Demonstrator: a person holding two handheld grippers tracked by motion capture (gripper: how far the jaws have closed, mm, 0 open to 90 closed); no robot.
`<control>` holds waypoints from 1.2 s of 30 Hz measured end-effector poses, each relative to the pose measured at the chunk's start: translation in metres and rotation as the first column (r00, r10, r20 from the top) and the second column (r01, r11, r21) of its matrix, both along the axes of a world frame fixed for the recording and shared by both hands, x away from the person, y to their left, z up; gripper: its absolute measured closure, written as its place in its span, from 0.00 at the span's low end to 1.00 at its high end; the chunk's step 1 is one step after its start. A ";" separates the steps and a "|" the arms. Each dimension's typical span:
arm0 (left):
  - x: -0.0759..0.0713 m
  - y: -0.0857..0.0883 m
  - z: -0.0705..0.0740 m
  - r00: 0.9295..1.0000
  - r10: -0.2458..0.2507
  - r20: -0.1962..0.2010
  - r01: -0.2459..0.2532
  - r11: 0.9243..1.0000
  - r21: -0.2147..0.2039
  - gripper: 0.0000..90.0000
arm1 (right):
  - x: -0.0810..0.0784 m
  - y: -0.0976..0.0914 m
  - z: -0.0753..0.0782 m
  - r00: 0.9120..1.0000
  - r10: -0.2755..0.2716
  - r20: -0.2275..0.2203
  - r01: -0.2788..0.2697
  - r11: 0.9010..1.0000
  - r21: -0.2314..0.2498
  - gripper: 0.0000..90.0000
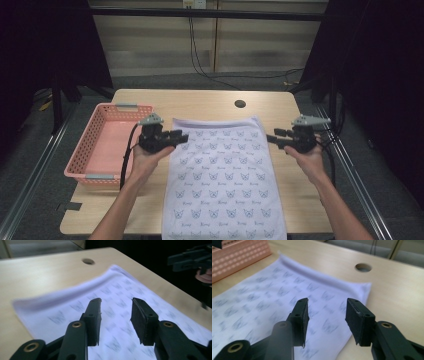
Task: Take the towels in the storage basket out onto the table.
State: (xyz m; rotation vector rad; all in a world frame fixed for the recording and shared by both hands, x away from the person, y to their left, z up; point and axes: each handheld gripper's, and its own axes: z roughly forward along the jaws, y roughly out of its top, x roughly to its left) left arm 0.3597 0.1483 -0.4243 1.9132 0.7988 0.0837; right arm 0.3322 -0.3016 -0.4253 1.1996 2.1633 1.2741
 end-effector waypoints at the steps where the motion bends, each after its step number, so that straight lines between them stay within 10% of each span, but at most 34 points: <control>1: -0.012 0.000 -0.006 1.000 -0.019 0.009 0.019 0.998 0.052 0.69 | -0.008 0.000 -0.004 1.000 0.012 -0.015 -0.012 1.000 0.004 0.59; 4: -0.036 0.006 -0.024 0.998 -0.035 -0.054 0.040 0.996 0.082 0.75 | -0.038 0.001 -0.027 0.997 0.051 -0.063 -0.051 0.999 -0.004 0.61; 7: -0.060 0.006 -0.052 0.987 -0.114 -0.115 0.132 0.978 0.164 0.76 | -0.052 0.005 -0.042 0.988 0.103 -0.119 -0.109 0.993 -0.049 0.68; 12: -0.074 0.007 -0.072 0.986 -0.094 -0.140 0.125 0.964 0.233 0.76 | -0.066 0.017 -0.072 0.968 0.129 -0.215 -0.165 0.973 -0.160 0.71; 20: -0.076 0.004 -0.075 0.991 -0.095 -0.096 0.115 0.966 0.230 0.70 | -0.081 0.015 -0.071 0.979 0.102 -0.174 -0.141 0.963 -0.231 0.91; 23: -0.079 0.005 -0.075 0.987 -0.122 -0.104 0.144 0.958 0.248 0.97 | -0.087 0.013 -0.070 0.978 0.090 -0.191 -0.133 0.965 -0.227 0.95; 32: -0.120 0.009 -0.069 0.960 -0.227 -0.166 0.264 0.930 0.256 0.98 | -0.121 0.007 -0.065 0.954 0.140 -0.267 -0.194 0.963 -0.186 0.96; 36: -0.123 0.013 -0.066 0.960 -0.227 -0.163 0.260 0.939 0.226 0.90 | -0.129 0.007 -0.063 0.939 0.184 -0.289 -0.238 0.957 -0.166 0.88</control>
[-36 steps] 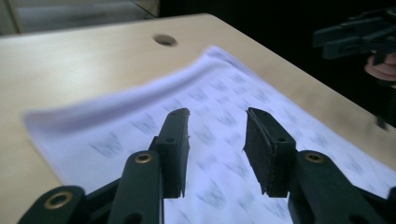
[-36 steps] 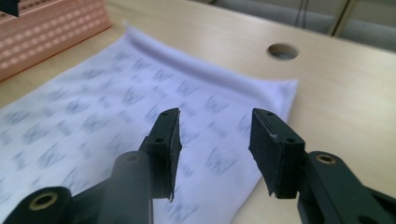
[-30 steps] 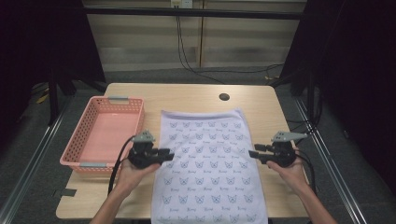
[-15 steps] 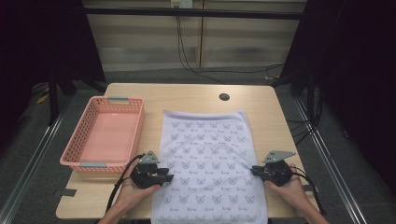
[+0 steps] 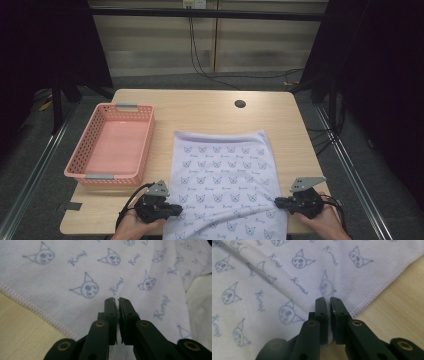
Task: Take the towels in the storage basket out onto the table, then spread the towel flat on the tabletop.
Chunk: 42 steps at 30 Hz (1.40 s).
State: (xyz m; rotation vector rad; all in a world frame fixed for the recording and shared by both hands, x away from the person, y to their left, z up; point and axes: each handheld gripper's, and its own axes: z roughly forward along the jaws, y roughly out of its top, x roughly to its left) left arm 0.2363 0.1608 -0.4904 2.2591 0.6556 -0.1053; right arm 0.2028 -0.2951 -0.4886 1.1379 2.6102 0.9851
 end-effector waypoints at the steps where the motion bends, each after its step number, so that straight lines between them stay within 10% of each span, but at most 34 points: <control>1: 0.003 0.001 0.002 1.000 0.007 0.004 -0.007 1.000 -0.008 0.86 | 0.001 0.000 0.000 1.000 -0.003 0.010 0.002 1.000 0.007 0.85; 12: 0.070 -0.008 0.002 0.982 0.176 0.070 -0.174 0.984 -0.031 0.69 | 0.052 -0.001 0.007 0.985 -0.119 0.126 0.109 0.991 0.083 0.65; 20: 0.072 -0.012 -0.007 0.979 0.181 0.099 -0.184 0.983 0.024 0.68 | 0.080 0.008 -0.012 0.985 -0.115 0.129 0.115 0.993 0.012 0.67; 25: 0.069 -0.016 -0.008 0.981 0.167 0.100 -0.169 0.985 0.015 0.67 | 0.066 0.000 -0.008 0.984 -0.115 0.136 0.122 0.992 -0.039 0.88; 30: 0.054 -0.019 -0.008 0.992 0.083 0.093 -0.085 0.996 0.023 0.96 | 0.050 -0.011 -0.006 0.988 -0.119 0.097 0.122 0.992 -0.028 0.96; 36: 0.031 -0.015 -0.004 0.998 0.047 0.030 -0.048 0.998 0.035 0.95 | 0.025 -0.015 -0.003 0.996 -0.083 0.044 0.084 0.996 -0.018 0.97; 42: 0.027 -0.017 0.000 0.997 0.056 0.053 -0.058 0.997 0.041 0.78 | 0.002 -0.011 0.000 0.999 -0.038 0.012 0.038 0.999 -0.018 0.87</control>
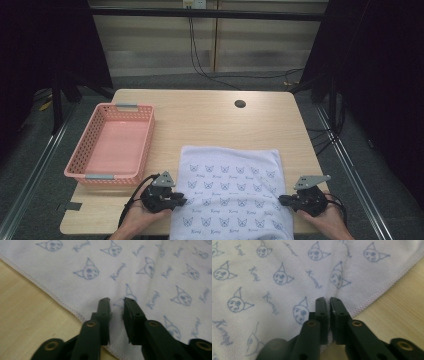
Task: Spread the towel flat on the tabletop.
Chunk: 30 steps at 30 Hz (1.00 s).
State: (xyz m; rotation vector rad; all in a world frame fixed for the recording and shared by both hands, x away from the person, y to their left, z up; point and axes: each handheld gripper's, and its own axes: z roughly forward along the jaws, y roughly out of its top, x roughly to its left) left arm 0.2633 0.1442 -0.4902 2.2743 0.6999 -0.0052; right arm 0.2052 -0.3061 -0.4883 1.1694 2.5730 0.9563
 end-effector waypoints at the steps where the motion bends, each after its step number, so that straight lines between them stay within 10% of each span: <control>1: 0.005 -0.002 0.001 1.000 0.006 0.001 -0.006 1.000 -0.009 0.76 | 0.002 0.000 0.001 1.000 -0.011 0.015 0.011 1.000 0.012 0.86; 10: 0.061 -0.019 0.005 0.991 0.126 0.039 -0.123 0.989 -0.077 0.64 | 0.085 -0.013 0.015 0.973 -0.170 0.154 0.162 0.985 0.065 0.65; 16: 0.098 -0.027 0.003 0.978 0.200 0.060 -0.193 0.976 -0.099 0.59 | 0.138 -0.007 0.001 0.967 -0.209 0.146 0.206 0.978 0.042 0.59; 25: 0.111 -0.024 -0.006 0.966 0.256 0.039 -0.251 0.963 -0.098 0.50 | 0.141 -0.001 -0.015 0.968 -0.202 0.146 0.205 0.979 -0.002 0.52; 30: 0.110 -0.021 -0.006 0.965 0.259 0.040 -0.254 0.962 -0.095 0.46 | 0.136 0.002 -0.015 0.975 -0.174 0.141 0.173 0.985 0.013 0.70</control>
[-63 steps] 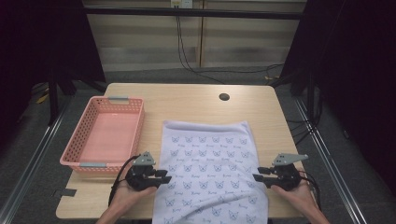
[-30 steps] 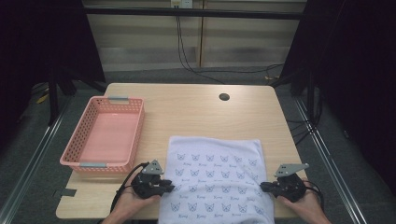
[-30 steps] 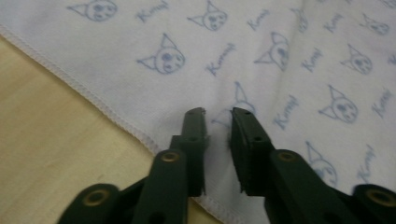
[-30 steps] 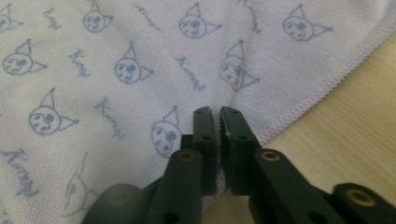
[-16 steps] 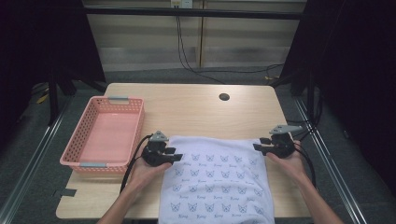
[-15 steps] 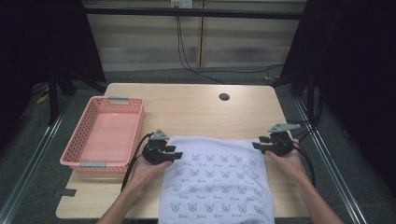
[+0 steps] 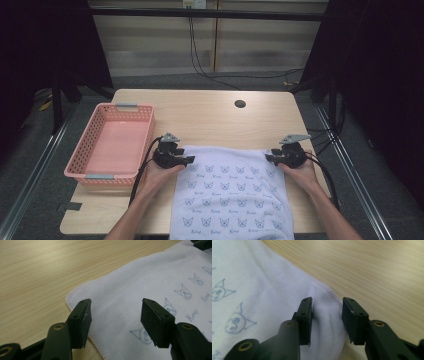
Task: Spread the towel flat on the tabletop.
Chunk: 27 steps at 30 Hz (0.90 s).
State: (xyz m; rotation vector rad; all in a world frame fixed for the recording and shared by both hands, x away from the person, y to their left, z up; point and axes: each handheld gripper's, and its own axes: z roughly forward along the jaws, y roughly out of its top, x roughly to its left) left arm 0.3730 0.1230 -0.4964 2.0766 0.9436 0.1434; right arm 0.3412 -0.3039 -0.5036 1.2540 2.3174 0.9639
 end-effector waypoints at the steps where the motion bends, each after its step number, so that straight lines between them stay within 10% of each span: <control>1: 0.000 -0.001 -0.001 1.000 0.002 0.003 -0.002 1.000 0.000 0.46 | 0.000 0.000 0.000 1.000 0.000 0.000 0.000 1.000 0.000 0.70; 7: 0.007 0.002 -0.006 1.000 0.027 0.004 -0.027 0.999 0.022 0.42 | -0.002 0.003 0.000 0.999 0.027 -0.021 -0.026 0.999 0.040 0.95; 21: 0.020 -0.010 -0.010 0.999 0.012 0.047 -0.016 0.997 0.071 0.39 | 0.000 -0.005 0.006 1.000 0.008 -0.013 -0.007 0.997 0.083 0.96; 27: 0.018 -0.015 -0.011 0.998 -0.057 0.041 0.055 0.998 0.042 0.90 | 0.000 -0.006 0.009 1.000 0.007 -0.013 -0.005 0.994 0.106 0.96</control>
